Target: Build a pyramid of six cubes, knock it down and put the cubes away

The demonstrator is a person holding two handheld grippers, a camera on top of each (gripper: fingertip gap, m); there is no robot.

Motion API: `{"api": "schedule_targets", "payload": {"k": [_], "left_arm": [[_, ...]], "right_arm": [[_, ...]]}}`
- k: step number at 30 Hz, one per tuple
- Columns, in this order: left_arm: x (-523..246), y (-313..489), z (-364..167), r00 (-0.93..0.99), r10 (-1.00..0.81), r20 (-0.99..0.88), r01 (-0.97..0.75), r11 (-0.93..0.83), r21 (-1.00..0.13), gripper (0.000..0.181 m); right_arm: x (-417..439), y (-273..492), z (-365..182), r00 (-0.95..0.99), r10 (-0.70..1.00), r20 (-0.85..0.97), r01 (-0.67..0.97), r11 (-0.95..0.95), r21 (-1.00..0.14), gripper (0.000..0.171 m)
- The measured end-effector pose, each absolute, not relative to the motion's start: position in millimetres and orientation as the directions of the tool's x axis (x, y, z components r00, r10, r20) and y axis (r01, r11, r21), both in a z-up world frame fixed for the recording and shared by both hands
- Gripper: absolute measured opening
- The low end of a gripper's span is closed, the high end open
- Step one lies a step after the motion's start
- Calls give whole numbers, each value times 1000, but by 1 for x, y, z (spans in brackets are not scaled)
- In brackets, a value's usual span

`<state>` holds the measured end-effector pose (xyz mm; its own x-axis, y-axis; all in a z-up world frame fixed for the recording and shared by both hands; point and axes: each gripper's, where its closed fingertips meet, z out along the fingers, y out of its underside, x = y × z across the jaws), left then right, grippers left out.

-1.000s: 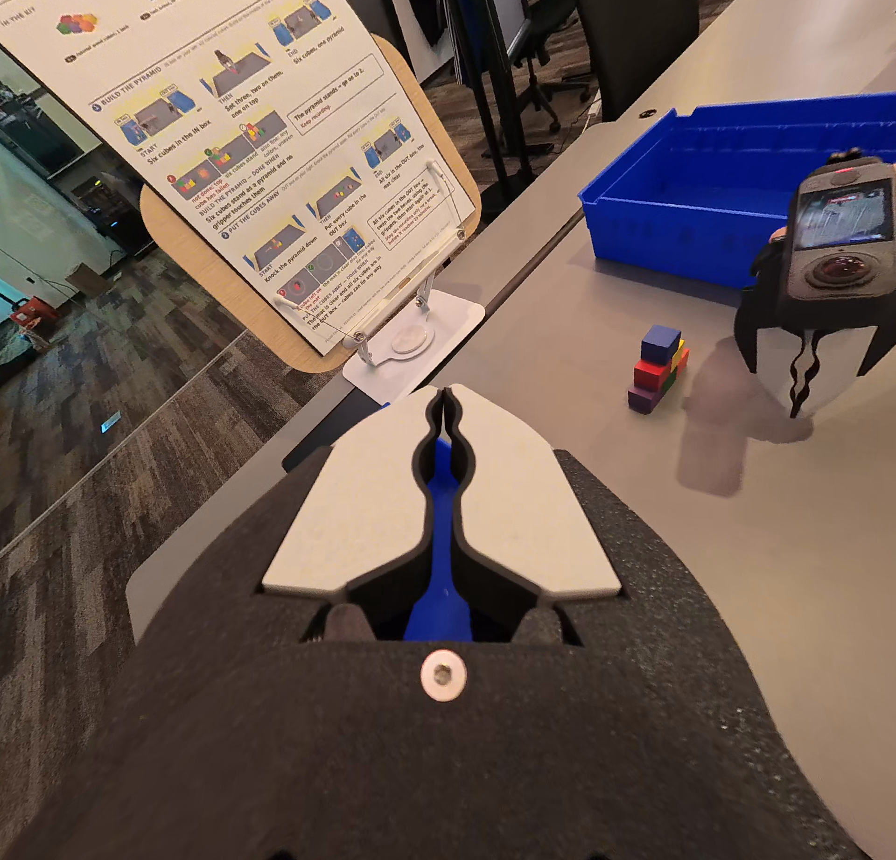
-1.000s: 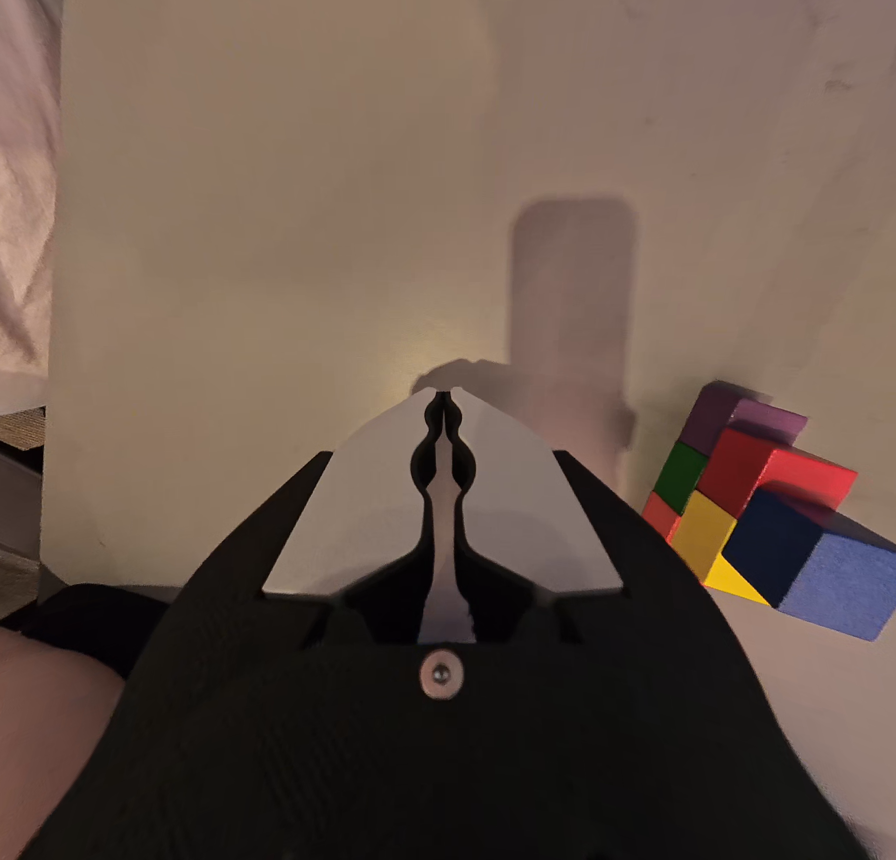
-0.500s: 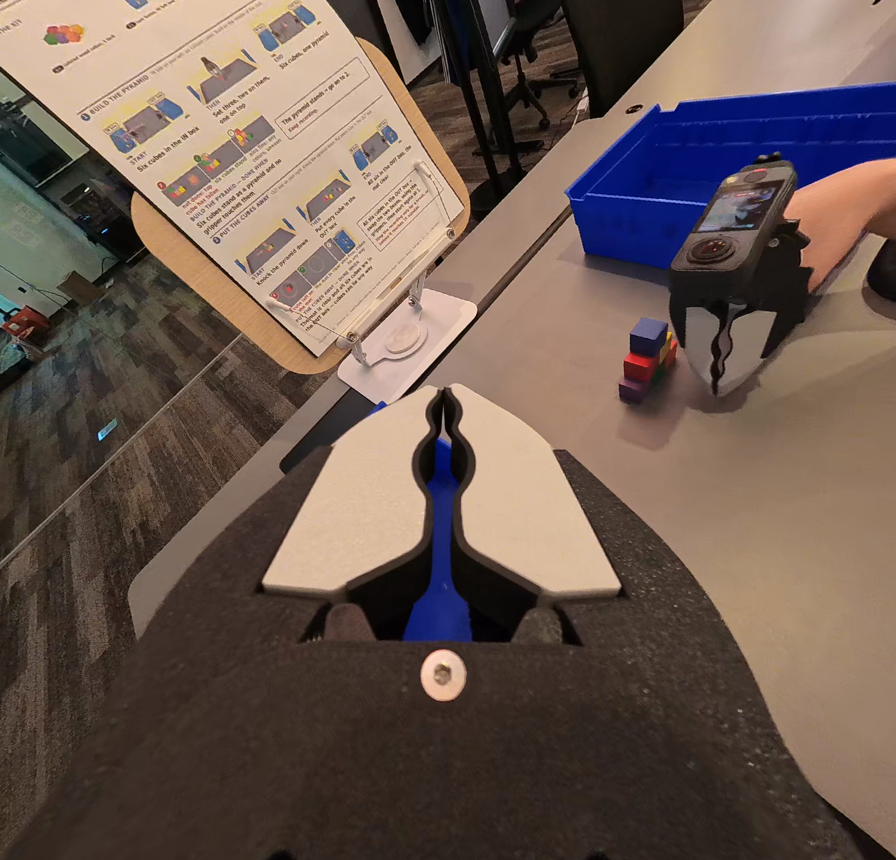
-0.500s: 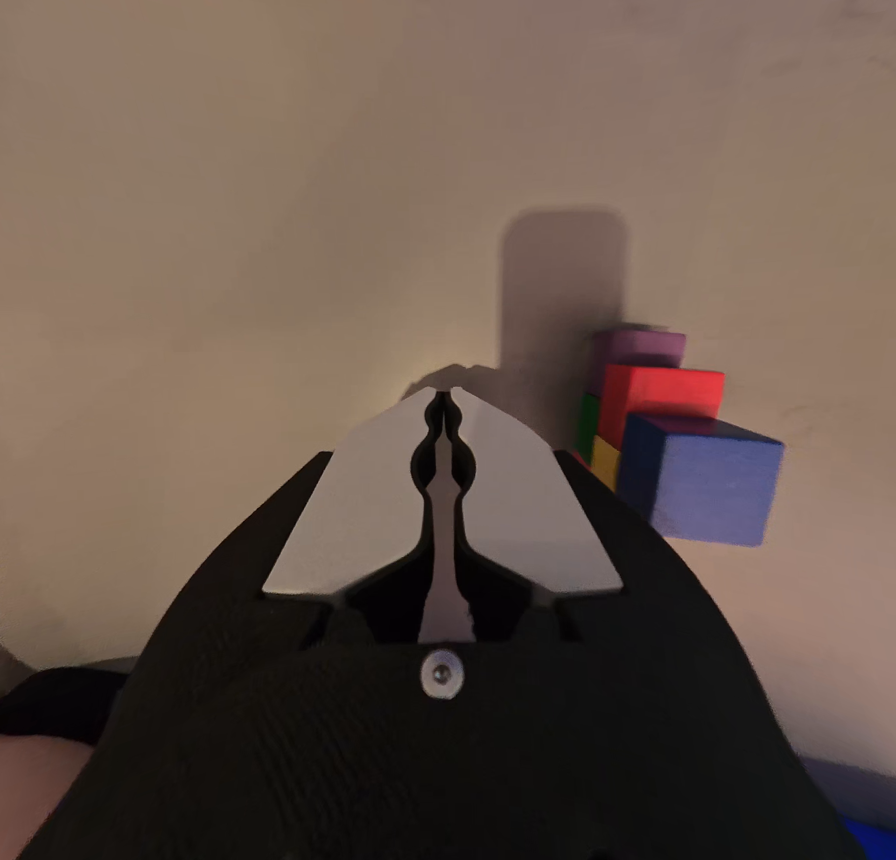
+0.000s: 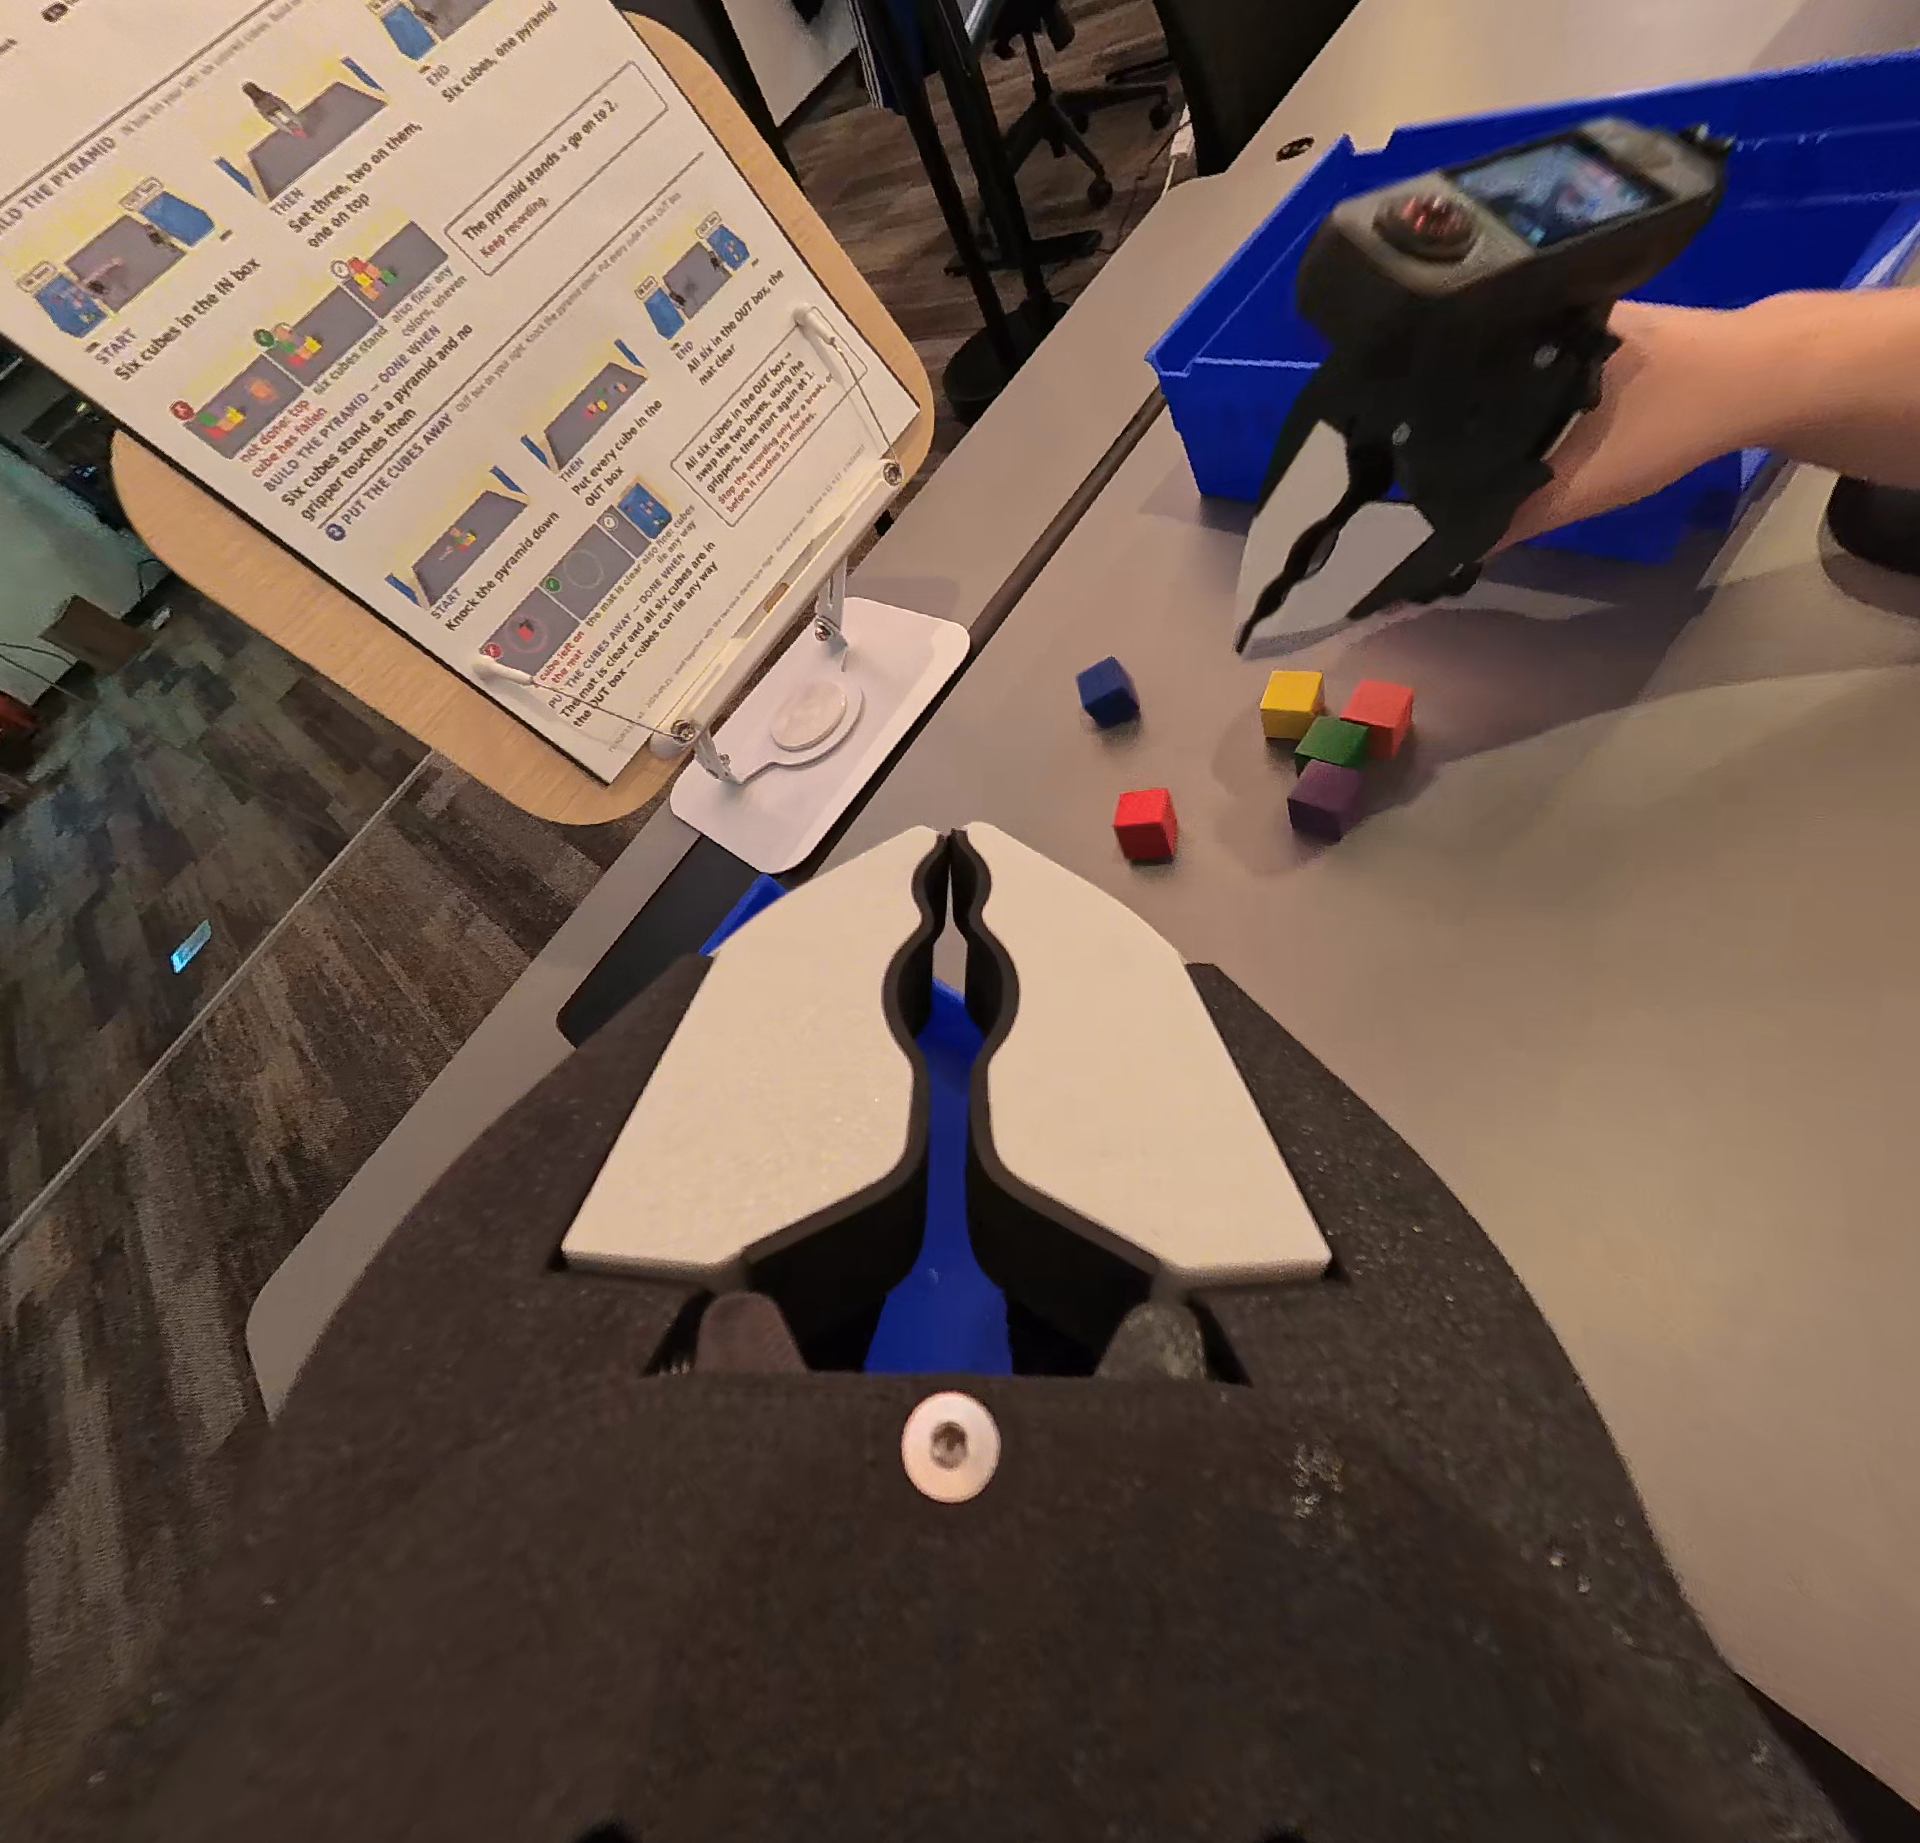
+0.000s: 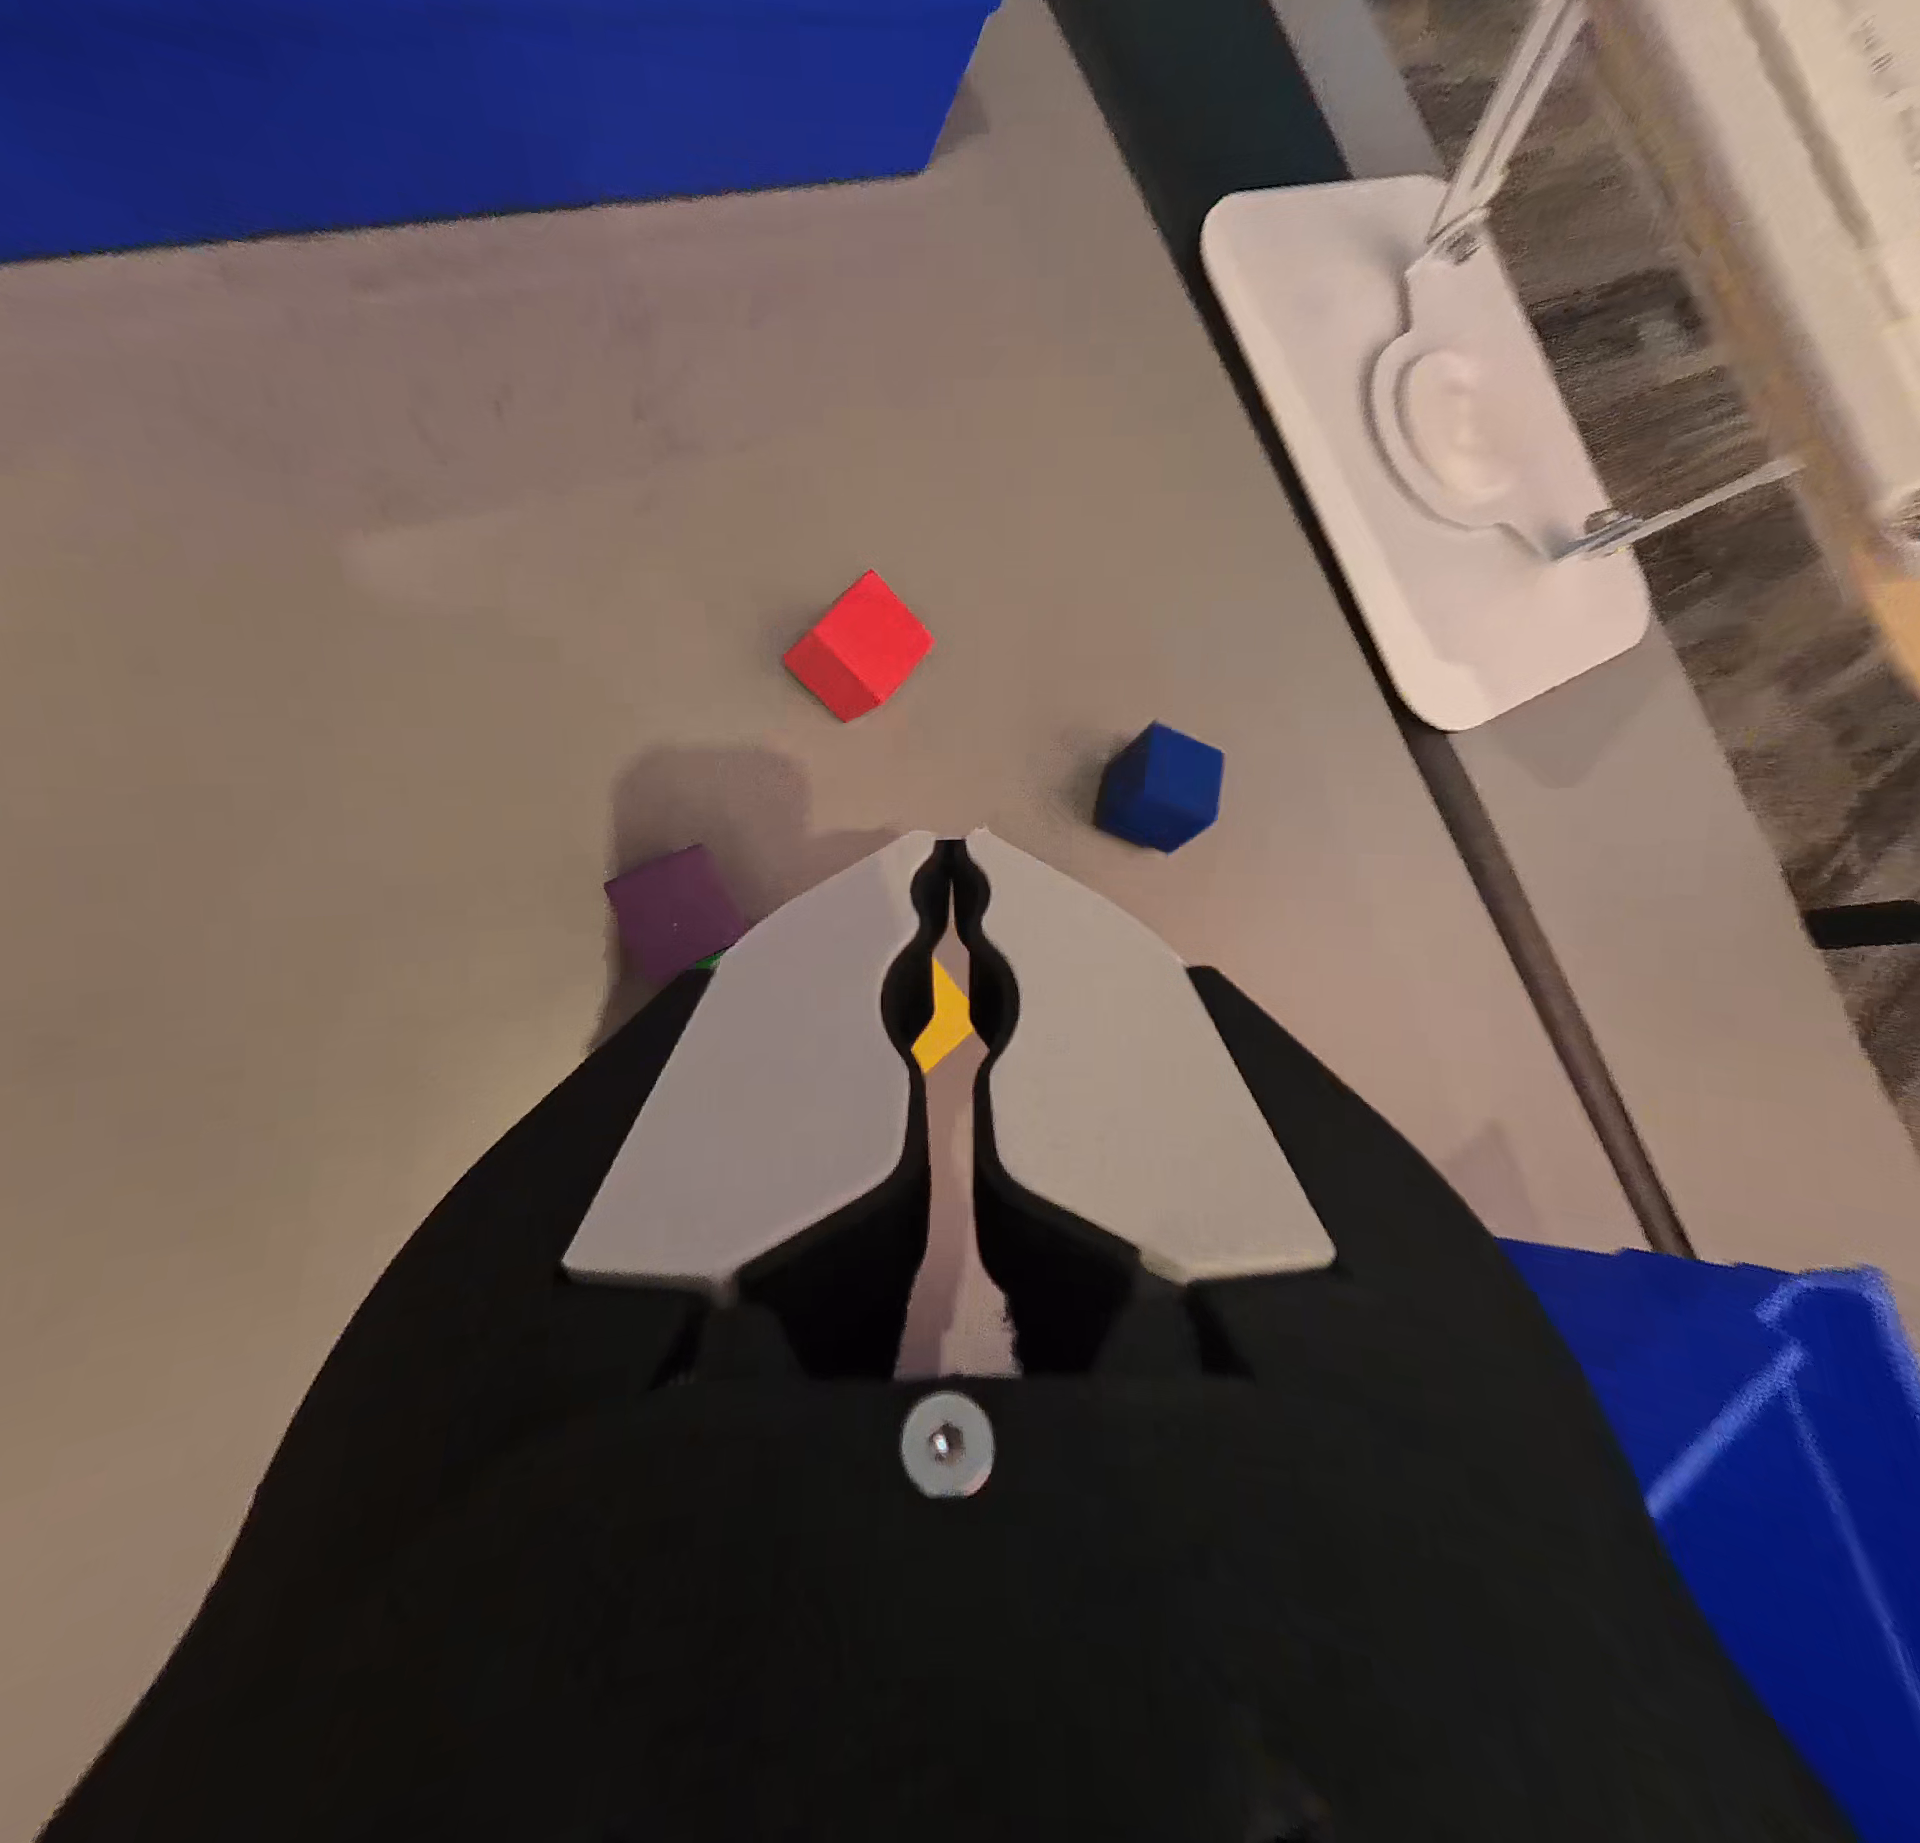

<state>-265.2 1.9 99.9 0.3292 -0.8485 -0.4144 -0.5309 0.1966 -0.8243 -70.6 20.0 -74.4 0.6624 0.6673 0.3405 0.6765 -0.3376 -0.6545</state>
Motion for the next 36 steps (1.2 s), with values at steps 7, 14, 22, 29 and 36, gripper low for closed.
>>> {"api": "schedule_targets", "payload": {"k": [7, 14, 22, 29, 36], "left_arm": [[-259, 4, 97, 327, -850, -414, -538, 193, -821, 0], [-256, 6, 106, 361, -834, -417, -502, 203, -841, 0], [-271, 19, 111, 446, -791, -418, -501, 167, -849, 0], [-272, 8, 128, 445, -796, -410, -436, 207, -876, 0], [-280, -3, 137, 432, -807, -403, -396, 232, -889, 0]], "right_arm": [[-50, 19, -39, 707, 592, 386, 639, -300, -709, 1], [-20, 19, -33, 778, 534, 331, 569, -377, -730, 1], [-20, 9, -21, 815, 533, 228, 478, -397, -783, 6], [-33, 50, -43, 864, 484, 139, 392, -471, -790, 34], [-20, 114, -90, 858, 441, 265, 497, -582, -644, 51]]}}
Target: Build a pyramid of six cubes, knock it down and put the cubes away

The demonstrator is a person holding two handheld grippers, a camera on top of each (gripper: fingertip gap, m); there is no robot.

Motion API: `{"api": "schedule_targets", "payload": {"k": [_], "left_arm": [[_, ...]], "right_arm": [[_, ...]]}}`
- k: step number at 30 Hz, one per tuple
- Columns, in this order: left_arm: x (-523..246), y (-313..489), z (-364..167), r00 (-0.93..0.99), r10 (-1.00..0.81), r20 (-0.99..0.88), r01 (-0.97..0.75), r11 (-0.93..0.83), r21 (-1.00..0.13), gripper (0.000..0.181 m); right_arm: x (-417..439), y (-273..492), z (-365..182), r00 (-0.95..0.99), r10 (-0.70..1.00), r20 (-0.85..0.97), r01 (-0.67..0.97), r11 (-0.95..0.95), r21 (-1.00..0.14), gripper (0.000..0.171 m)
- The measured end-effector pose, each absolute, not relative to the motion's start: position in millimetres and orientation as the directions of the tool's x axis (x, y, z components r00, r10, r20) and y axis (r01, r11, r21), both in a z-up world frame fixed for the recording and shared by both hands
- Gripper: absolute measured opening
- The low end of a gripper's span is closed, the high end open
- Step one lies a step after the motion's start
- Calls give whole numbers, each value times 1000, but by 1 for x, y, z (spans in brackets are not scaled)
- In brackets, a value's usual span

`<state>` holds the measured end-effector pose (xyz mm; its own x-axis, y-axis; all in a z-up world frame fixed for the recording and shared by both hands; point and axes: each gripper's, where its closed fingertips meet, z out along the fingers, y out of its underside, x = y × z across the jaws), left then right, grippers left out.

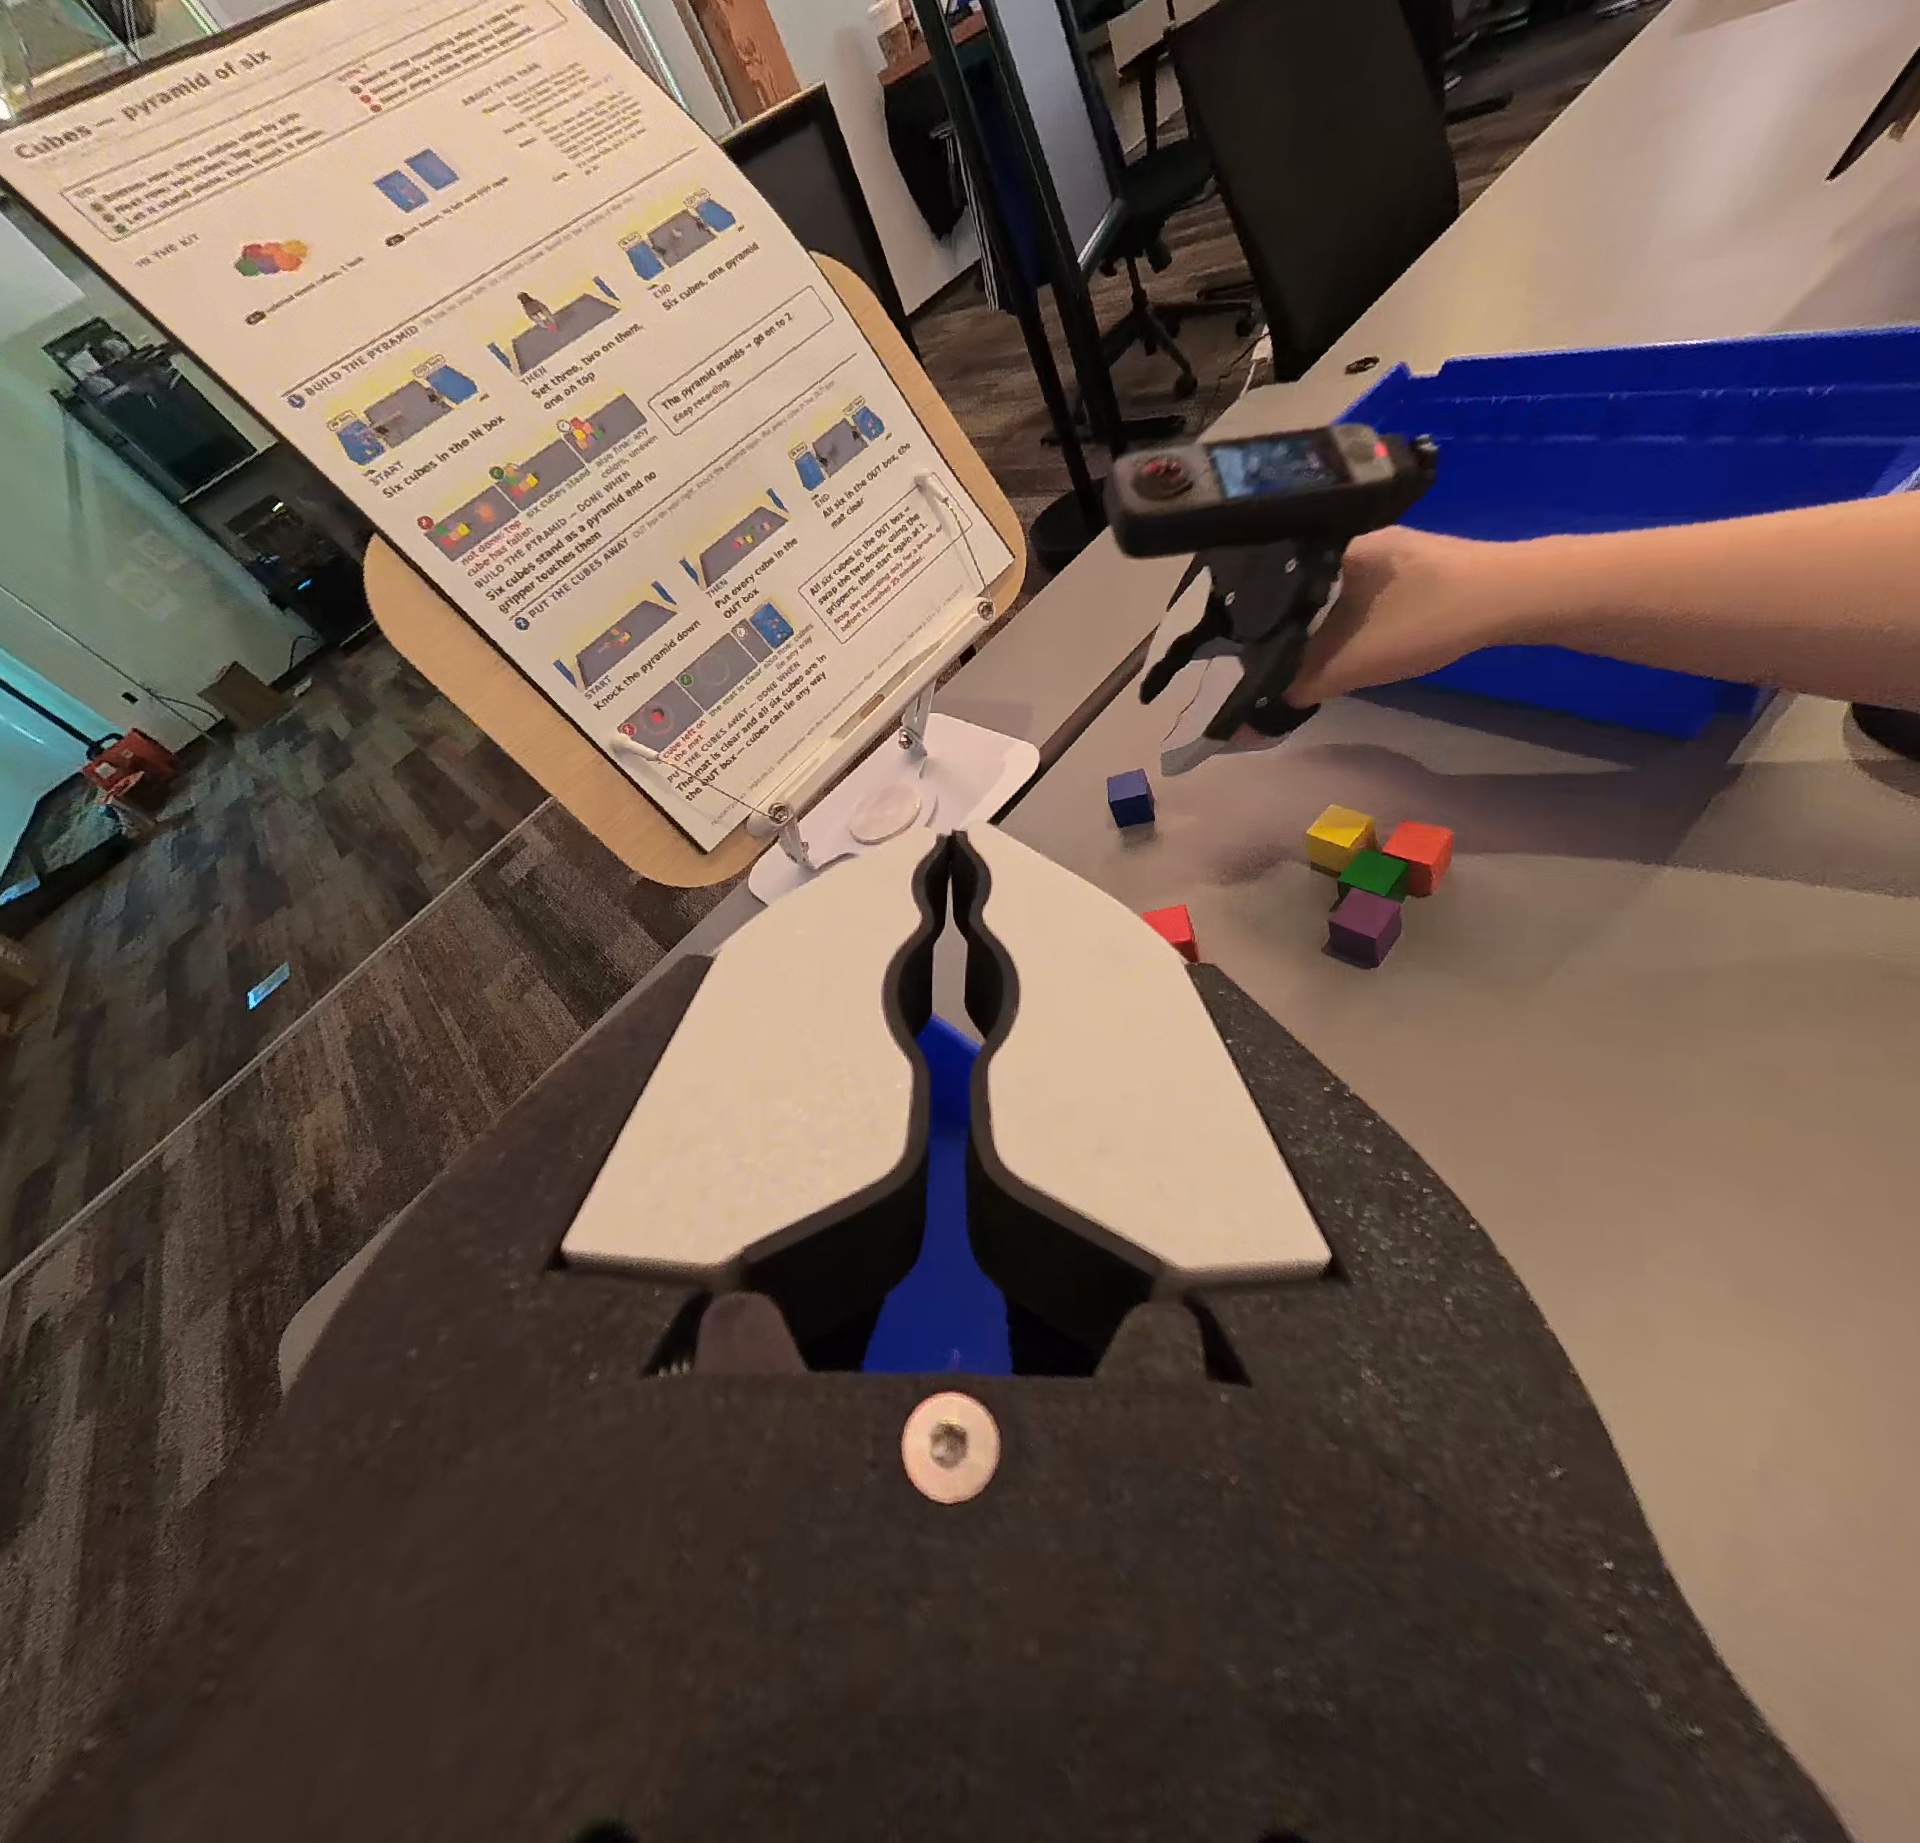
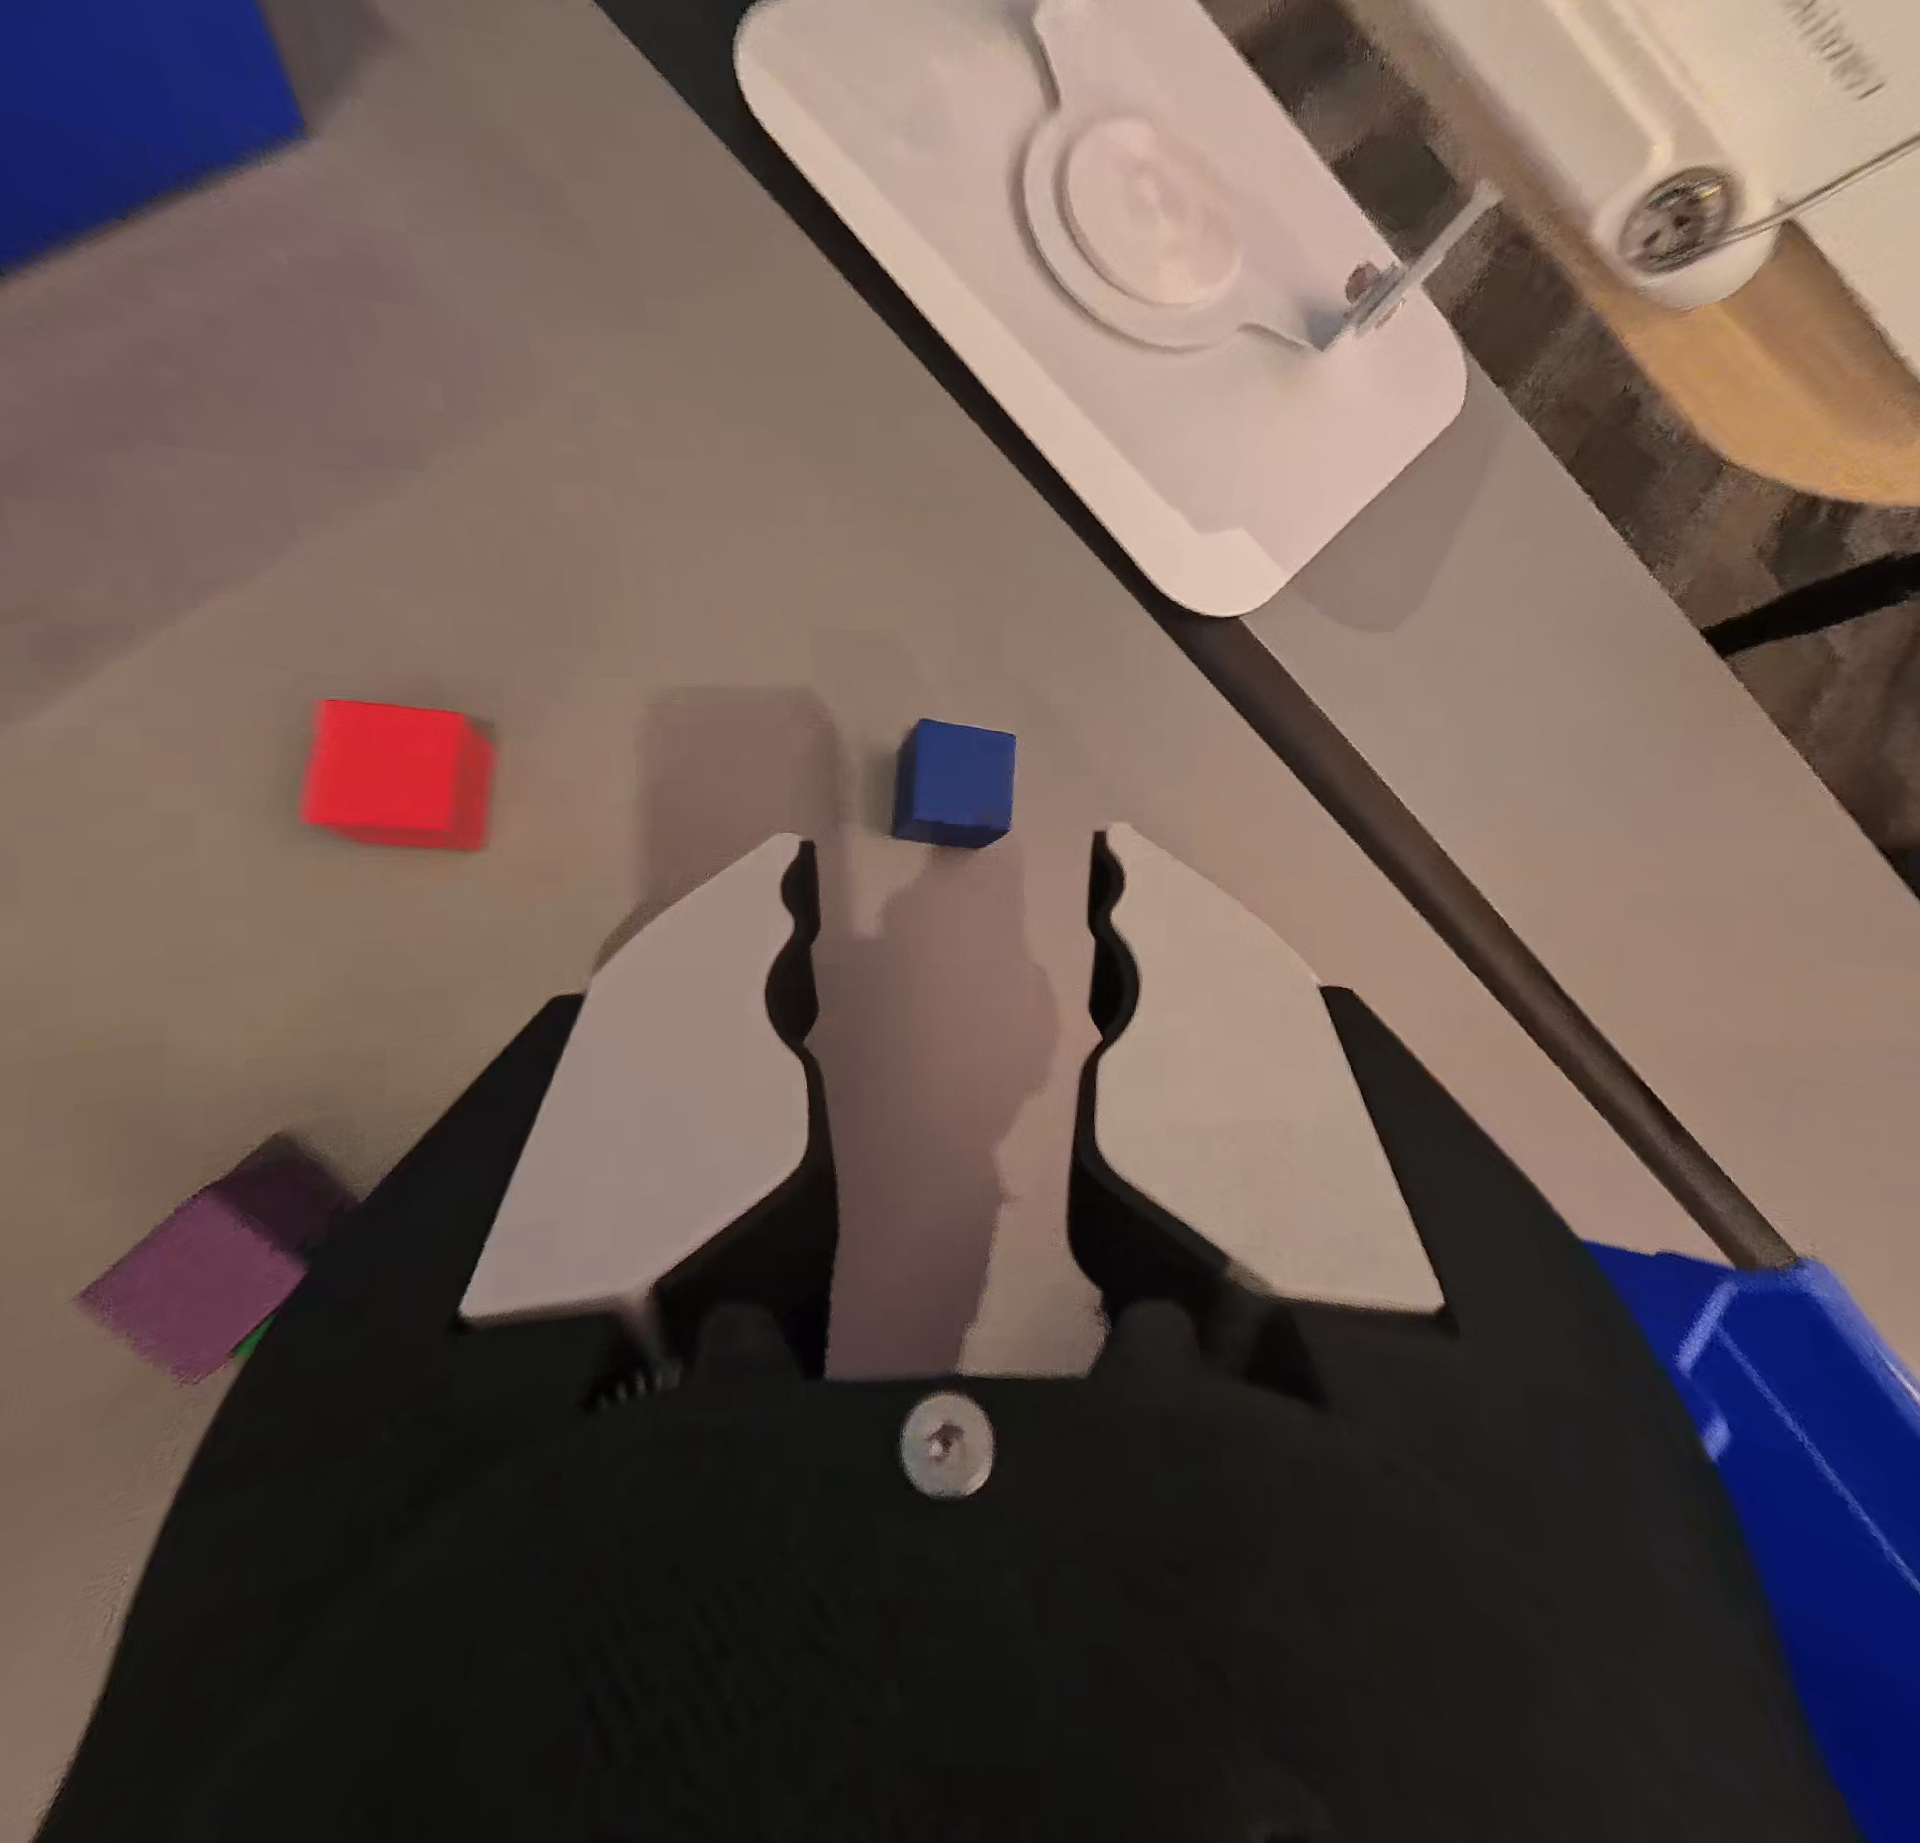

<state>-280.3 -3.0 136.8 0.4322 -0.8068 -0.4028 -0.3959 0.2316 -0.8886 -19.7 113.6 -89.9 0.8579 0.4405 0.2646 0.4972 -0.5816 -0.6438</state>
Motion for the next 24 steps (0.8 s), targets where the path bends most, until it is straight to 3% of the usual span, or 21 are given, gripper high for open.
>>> {"api": "schedule_targets", "payload": {"k": [10, 14, 15, 17, 20, 24], "left_arm": [[-288, -4, 141, 429, -822, -375, -360, 225, -905, 0], [-287, -4, 139, 422, -823, -380, -369, 227, -901, 0], [-287, -3, 139, 421, -824, -380, -370, 227, -901, 0], [-286, -2, 139, 422, -823, -380, -372, 225, -901, 0], [-286, 0, 137, 423, -824, -376, -373, 220, -901, 0], [-286, 1, 136, 425, -824, -375, -376, 216, -901, 0]], "right_arm": [[-21, 146, -141, 920, 371, 131, 370, -705, -604, 54], [-20, 149, -155, 929, 362, 79, 338, -744, -576, 42], [-21, 150, -154, 930, 363, 56, 324, -740, -589, 31], [-22, 149, -152, 930, 367, 37, 315, -737, -598, 30], [-31, 142, -125, 917, 400, 10, 313, -702, -640, 30], [-42, 105, -12, 869, 483, 109, 359, -464, -810, 30]]}}
